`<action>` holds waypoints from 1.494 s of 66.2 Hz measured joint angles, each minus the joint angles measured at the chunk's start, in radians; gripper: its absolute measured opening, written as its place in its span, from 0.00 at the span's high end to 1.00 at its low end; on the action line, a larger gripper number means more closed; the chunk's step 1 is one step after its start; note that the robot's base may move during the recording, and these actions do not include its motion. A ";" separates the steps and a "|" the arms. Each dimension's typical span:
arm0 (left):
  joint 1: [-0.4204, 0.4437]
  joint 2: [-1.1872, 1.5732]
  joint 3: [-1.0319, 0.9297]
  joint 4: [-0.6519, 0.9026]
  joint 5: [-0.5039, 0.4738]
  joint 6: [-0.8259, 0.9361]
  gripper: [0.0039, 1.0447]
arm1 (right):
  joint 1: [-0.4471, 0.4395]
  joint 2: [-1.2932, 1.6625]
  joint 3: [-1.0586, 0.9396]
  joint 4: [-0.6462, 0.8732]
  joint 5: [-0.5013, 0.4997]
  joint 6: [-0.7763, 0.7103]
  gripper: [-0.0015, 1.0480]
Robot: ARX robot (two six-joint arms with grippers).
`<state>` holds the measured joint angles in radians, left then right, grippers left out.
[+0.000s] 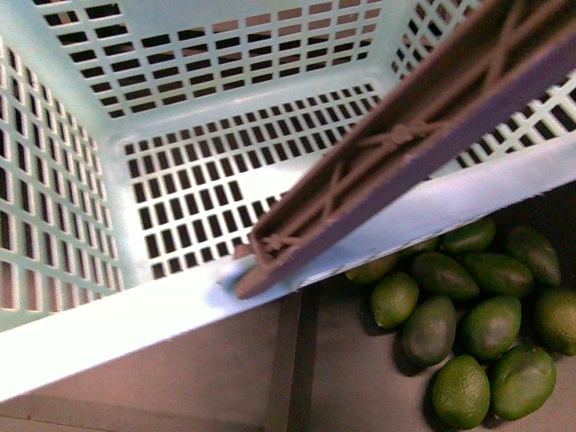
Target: Pick mango and avocado into basket
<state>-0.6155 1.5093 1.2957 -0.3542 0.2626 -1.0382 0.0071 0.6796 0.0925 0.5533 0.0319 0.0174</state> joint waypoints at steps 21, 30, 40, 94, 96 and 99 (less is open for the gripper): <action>-0.004 0.000 0.000 0.000 -0.006 -0.005 0.86 | -0.267 0.202 0.225 -0.524 0.019 0.196 0.08; -0.003 0.000 0.000 0.000 -0.013 0.001 0.86 | -0.486 0.418 0.243 -0.344 -0.210 -0.051 0.08; -0.003 0.000 0.000 0.000 -0.005 0.000 0.86 | -0.671 0.721 0.279 -0.198 -0.295 -0.384 0.08; -0.004 0.000 0.000 0.000 -0.004 0.000 0.86 | -0.398 1.628 0.609 0.007 -0.122 -0.985 0.08; -0.004 0.000 0.000 0.000 -0.004 0.000 0.86 | -0.390 1.643 0.627 -0.002 -0.120 -0.978 0.08; -0.004 0.000 0.000 0.000 -0.004 0.000 0.86 | -0.377 1.666 0.654 -0.022 -0.118 -0.974 0.08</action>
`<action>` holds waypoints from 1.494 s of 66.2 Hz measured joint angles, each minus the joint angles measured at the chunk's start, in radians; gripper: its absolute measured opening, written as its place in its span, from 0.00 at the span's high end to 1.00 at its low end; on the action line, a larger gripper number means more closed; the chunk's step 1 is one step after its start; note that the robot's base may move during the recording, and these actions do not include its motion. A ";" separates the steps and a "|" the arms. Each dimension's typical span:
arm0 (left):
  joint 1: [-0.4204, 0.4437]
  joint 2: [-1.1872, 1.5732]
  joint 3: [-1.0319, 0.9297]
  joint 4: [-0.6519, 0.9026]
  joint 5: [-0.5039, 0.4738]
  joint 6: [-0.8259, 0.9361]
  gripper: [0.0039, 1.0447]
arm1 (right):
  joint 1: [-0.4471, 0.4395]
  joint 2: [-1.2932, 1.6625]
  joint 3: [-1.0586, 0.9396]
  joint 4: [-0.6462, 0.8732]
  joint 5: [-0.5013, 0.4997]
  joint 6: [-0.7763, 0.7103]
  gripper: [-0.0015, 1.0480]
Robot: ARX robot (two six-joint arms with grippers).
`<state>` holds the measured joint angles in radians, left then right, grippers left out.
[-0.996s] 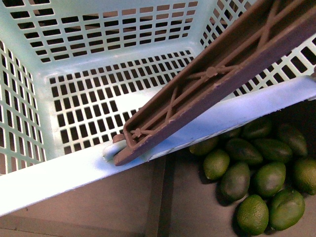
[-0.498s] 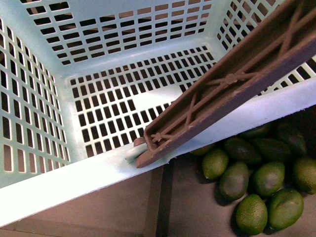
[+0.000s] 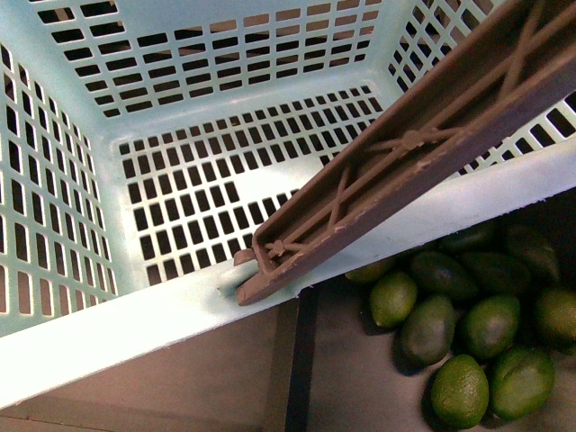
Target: Pick mango and avocado into basket
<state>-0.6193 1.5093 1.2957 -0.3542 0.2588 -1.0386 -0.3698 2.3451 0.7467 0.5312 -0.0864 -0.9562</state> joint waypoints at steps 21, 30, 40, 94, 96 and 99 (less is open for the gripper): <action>0.000 0.000 0.000 0.000 0.000 0.000 0.86 | 0.037 0.078 0.100 -0.043 0.015 0.036 0.08; 0.000 0.000 0.000 0.000 0.000 0.000 0.86 | 0.045 0.106 0.136 -0.058 0.024 0.060 0.08; 0.000 0.000 0.000 0.000 0.000 0.000 0.86 | 0.051 0.133 0.168 -0.061 0.036 0.079 0.08; 0.000 0.000 0.000 0.000 -0.001 0.000 0.86 | 0.082 0.220 0.244 0.045 0.045 0.234 0.08; 0.000 0.000 0.000 0.000 -0.001 0.000 0.86 | 0.082 0.220 0.246 0.057 0.045 0.238 0.08; 0.000 0.000 0.000 0.000 0.000 0.000 0.86 | 0.083 0.220 0.250 0.074 0.041 0.241 0.08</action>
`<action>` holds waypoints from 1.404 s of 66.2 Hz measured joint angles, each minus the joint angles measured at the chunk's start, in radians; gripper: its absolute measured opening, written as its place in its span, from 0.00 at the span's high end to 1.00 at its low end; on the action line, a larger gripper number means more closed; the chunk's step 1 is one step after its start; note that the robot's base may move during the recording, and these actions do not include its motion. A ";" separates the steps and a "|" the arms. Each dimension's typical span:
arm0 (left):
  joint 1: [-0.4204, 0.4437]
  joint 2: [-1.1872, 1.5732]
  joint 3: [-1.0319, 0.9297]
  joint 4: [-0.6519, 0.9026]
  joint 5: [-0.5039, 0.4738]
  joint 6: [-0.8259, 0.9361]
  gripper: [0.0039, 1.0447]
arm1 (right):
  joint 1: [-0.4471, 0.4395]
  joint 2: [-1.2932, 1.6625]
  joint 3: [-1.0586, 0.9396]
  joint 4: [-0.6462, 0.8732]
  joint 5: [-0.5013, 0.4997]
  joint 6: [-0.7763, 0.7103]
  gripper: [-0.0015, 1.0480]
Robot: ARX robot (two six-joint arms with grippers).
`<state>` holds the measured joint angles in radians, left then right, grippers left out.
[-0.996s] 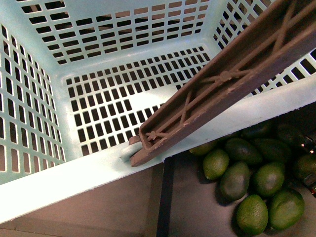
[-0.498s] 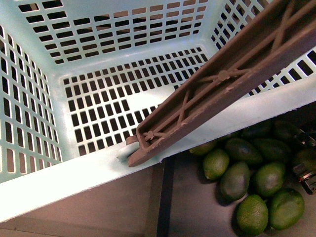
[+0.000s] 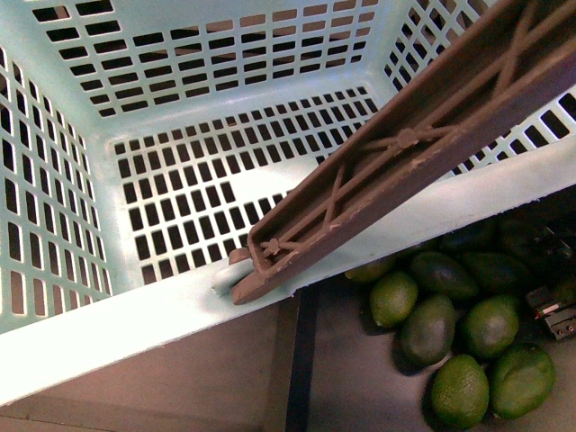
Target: Pick mango and avocado into basket
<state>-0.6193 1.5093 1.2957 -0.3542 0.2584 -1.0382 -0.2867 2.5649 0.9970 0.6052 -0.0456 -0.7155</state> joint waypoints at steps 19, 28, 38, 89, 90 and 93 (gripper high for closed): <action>0.000 0.000 0.000 0.000 0.000 0.000 0.86 | 0.008 0.000 0.009 0.002 -0.010 -0.012 0.08; 0.000 0.000 0.000 0.000 0.000 0.000 0.86 | 0.015 0.000 0.012 -0.007 -0.024 -0.014 0.08; 0.000 0.000 0.000 0.000 0.000 0.000 0.86 | 0.025 0.000 0.015 -0.019 -0.026 -0.015 0.08; 0.000 0.000 0.000 0.000 0.000 0.000 0.86 | 0.024 0.053 0.070 -0.047 -0.051 -0.014 0.08; 0.000 0.000 0.000 0.000 0.000 0.000 0.86 | 0.023 0.053 0.071 -0.050 -0.053 -0.014 0.08; 0.000 0.000 0.000 0.000 0.000 0.000 0.86 | 0.021 0.053 0.072 -0.054 -0.057 -0.013 0.08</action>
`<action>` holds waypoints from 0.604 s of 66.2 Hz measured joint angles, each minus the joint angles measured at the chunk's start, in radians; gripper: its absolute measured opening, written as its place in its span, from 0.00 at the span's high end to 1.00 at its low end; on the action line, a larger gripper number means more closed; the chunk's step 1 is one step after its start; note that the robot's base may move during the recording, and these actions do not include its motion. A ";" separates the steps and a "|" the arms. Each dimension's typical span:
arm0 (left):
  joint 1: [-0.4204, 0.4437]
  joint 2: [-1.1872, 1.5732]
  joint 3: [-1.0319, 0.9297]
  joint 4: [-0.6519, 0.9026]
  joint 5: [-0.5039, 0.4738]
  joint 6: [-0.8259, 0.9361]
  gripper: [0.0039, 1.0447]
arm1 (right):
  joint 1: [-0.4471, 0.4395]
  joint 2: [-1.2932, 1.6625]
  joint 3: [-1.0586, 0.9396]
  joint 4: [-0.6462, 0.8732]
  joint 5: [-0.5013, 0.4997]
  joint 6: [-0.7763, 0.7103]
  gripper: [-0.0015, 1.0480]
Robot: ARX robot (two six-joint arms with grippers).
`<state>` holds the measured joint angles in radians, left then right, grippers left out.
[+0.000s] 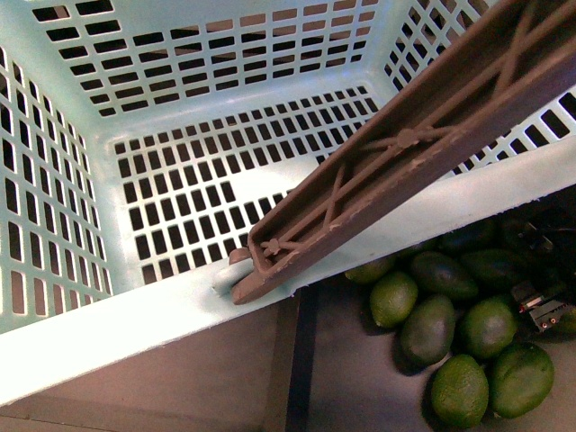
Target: Pick mango and avocado into basket
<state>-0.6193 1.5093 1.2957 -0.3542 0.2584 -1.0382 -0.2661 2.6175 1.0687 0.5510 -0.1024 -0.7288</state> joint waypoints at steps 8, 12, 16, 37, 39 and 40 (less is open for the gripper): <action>0.000 0.000 0.000 0.000 0.000 0.000 0.86 | -0.013 0.000 0.002 -0.024 -0.029 -0.001 0.08; 0.000 0.000 0.000 0.000 0.000 0.000 0.86 | -0.016 0.000 0.002 -0.029 -0.037 -0.004 0.08; 0.000 0.000 0.000 0.000 0.000 0.000 0.86 | -0.022 0.000 -0.002 -0.029 -0.053 -0.028 0.08; 0.000 0.000 0.000 0.000 0.000 0.000 0.86 | -0.044 -0.022 -0.015 -0.087 -0.087 -0.238 0.08; 0.000 0.000 0.000 0.000 0.000 0.000 0.86 | -0.044 -0.023 -0.015 -0.092 -0.087 -0.252 0.08; 0.000 0.000 0.000 0.000 0.000 0.000 0.86 | -0.045 -0.025 -0.015 -0.095 -0.087 -0.272 0.08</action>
<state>-0.6193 1.5093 1.2957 -0.3542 0.2584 -1.0382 -0.3111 2.5923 1.0534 0.4561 -0.1894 -1.0008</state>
